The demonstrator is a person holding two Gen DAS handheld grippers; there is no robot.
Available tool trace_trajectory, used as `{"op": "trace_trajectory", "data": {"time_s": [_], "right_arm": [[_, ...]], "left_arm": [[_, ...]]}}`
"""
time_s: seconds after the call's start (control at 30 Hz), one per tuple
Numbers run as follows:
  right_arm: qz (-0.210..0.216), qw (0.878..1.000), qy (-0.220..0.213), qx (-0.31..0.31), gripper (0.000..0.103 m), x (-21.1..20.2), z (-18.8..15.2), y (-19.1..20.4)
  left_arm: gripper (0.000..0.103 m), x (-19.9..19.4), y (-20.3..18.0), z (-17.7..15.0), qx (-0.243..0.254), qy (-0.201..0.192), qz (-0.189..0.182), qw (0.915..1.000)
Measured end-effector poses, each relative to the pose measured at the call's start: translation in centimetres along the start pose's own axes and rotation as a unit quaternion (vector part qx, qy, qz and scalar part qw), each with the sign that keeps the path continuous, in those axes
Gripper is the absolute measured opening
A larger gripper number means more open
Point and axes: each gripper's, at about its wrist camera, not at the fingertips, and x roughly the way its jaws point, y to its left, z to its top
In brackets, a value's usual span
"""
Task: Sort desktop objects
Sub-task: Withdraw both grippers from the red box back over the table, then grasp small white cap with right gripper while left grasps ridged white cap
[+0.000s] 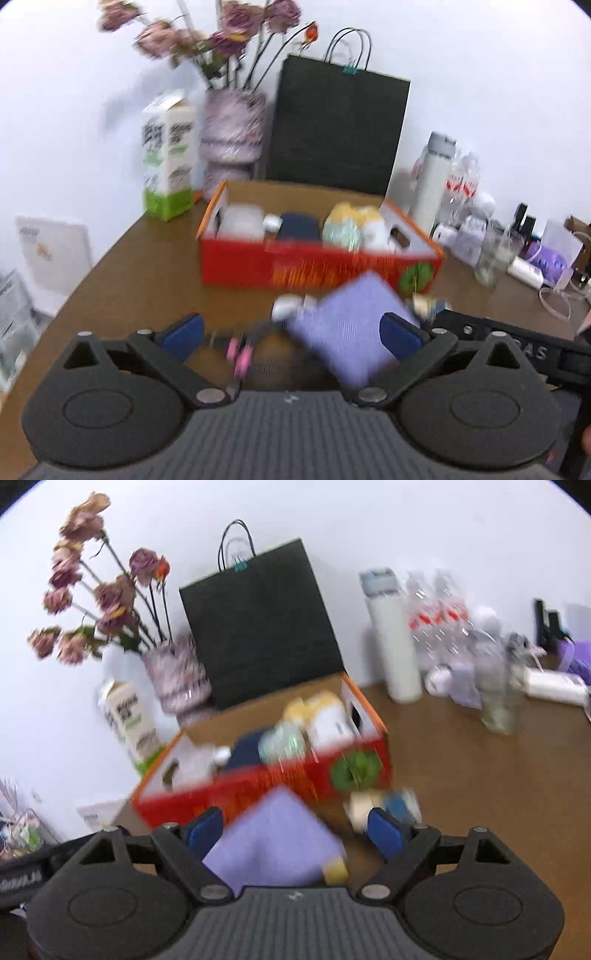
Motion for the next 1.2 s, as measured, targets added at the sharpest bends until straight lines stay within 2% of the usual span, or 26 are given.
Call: {"op": "trace_trajectory", "data": {"time_s": [0.07,0.13,0.17,0.27,0.37,0.47,0.57,0.93,1.2], "right_arm": [[0.008,1.000,0.009,-0.027,0.086,-1.9,-2.3,-0.8],[-0.005,0.999,0.015,-0.050,0.086,-3.3,-4.3,-1.3],[-0.004,0.997,0.023,-0.075,0.086,-4.9,-6.4,-1.8],[0.008,0.995,0.031,-0.091,0.086,-5.8,-8.0,-2.2],[0.023,0.994,0.035,-0.105,0.086,-7.0,-9.4,-2.4],[0.035,0.991,0.026,-0.123,0.087,-8.1,-9.8,-2.3],[0.032,0.990,0.010,-0.134,0.092,-8.4,-9.7,-2.0],[0.028,0.987,0.041,-0.151,0.093,-8.1,-10.6,-2.5],[0.018,0.983,0.032,-0.182,0.091,-8.0,-9.7,-1.7]], "left_arm": [[0.103,-1.8,0.4,-2.5,-0.011,-0.006,0.002,0.9999],[0.103,-3.2,0.5,-4.6,-0.015,-0.008,0.008,0.9998],[0.103,-3.7,0.5,-5.5,-0.025,-0.008,0.013,0.9996],[0.103,-3.9,0.2,-7.6,-0.045,0.004,0.001,0.9990],[0.103,-3.7,0.0,-9.0,-0.069,0.021,0.010,0.9973],[0.103,-3.7,0.1,-9.7,-0.082,0.022,0.003,0.9964],[0.103,-3.5,-0.1,-10.0,-0.063,0.028,0.027,0.9972],[0.103,-3.6,-0.1,-10.5,-0.031,0.033,0.051,0.9977],[0.103,-2.6,-0.1,-9.7,-0.011,0.032,0.034,0.9989]]}}
